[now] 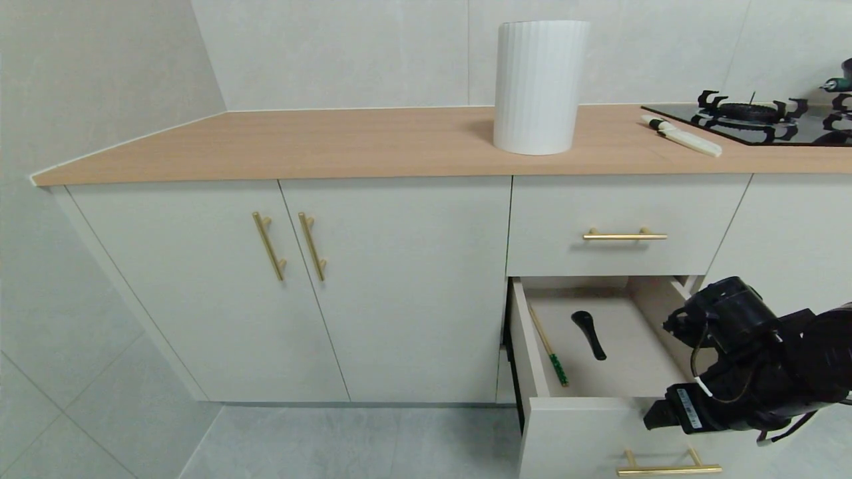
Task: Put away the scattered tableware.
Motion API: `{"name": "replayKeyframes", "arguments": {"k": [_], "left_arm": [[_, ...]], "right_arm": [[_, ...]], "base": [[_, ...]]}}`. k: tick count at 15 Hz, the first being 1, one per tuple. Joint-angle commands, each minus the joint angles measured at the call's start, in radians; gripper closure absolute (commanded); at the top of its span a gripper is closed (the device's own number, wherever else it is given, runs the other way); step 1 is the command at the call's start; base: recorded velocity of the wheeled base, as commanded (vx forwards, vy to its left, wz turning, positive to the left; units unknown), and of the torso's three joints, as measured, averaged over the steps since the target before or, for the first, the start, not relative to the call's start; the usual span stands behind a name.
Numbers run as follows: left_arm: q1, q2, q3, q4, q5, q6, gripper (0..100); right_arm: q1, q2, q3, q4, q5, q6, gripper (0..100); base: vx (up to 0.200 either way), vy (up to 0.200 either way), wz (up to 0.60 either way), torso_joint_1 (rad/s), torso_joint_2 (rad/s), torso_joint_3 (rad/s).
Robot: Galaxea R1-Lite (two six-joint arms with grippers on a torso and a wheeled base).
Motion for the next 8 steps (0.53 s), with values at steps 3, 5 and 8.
{"name": "replayKeyframes", "arguments": {"k": [3,5,8], "left_arm": [[0.000,0.000,0.000,0.000,0.000,-0.001,0],[0.000,0.000,0.000,0.000,0.000,-0.001,0],[0.000,0.000,0.000,0.000,0.000,-0.001,0]], "right_arm": [[-0.040,0.034,0.046,-0.175,0.000,0.003,0],[-0.054,0.060,0.071,-0.272,-0.001,0.005,0],[-0.085,0.122,0.126,-0.474,-0.001,0.006,0]], "base": [[0.000,0.000,0.00,0.000,0.00,0.000],[0.000,0.000,0.00,0.000,0.00,0.000],[0.000,0.000,0.00,0.000,0.00,0.000]]}}
